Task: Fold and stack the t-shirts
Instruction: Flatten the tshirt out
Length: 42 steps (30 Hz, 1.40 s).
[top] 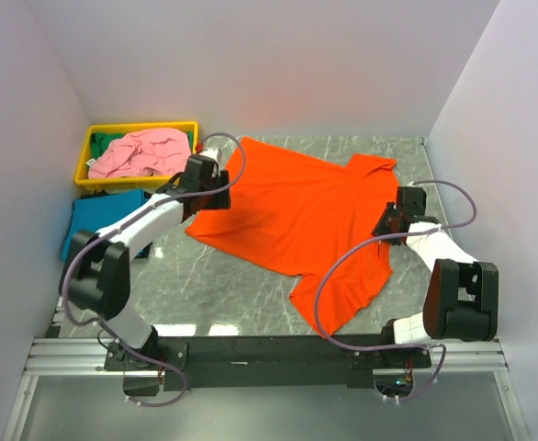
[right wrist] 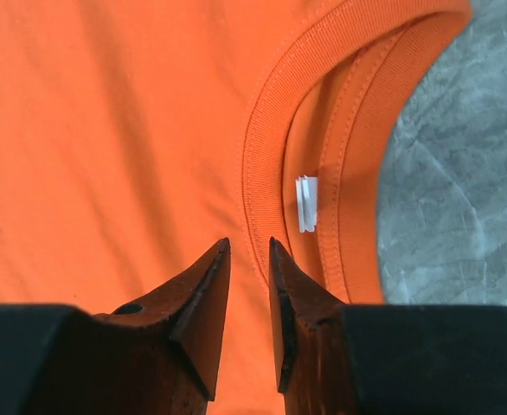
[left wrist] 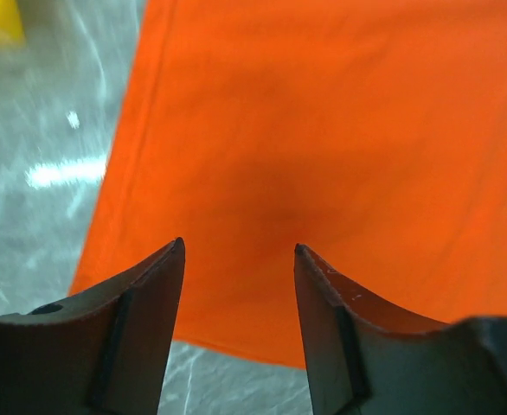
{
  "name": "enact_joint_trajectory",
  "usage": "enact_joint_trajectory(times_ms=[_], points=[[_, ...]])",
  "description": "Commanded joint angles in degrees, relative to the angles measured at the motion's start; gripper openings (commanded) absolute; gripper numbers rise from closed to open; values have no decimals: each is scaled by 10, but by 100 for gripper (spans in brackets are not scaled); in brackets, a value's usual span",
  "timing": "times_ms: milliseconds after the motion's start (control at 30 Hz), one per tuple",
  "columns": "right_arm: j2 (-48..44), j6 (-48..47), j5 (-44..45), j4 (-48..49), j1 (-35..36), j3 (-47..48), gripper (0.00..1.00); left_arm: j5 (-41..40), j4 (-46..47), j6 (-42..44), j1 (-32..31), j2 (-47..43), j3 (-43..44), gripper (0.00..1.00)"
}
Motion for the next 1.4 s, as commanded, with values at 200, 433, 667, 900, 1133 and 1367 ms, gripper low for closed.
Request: enact_joint_trajectory(times_ms=[200,433,667,900,1133,1367], points=[[69,-4,9,8,-15,15,32,-21,-27,-31,-5,100,8,56],[151,-12,27,-3,-28,80,33,-19,-61,-34,-1,104,37,60],[258,-37,93,-66,-40,237,33,-37,-66,-23,17,3,12,71],[364,-63,149,-113,-49,426,33,-49,-66,-25,29,-14,10,76],[260,-88,140,-120,7,420,43,-58,-58,-39,42,-36,4,79],[88,-72,65,-44,169,239,46,-62,-64,-62,43,-41,-6,79]])
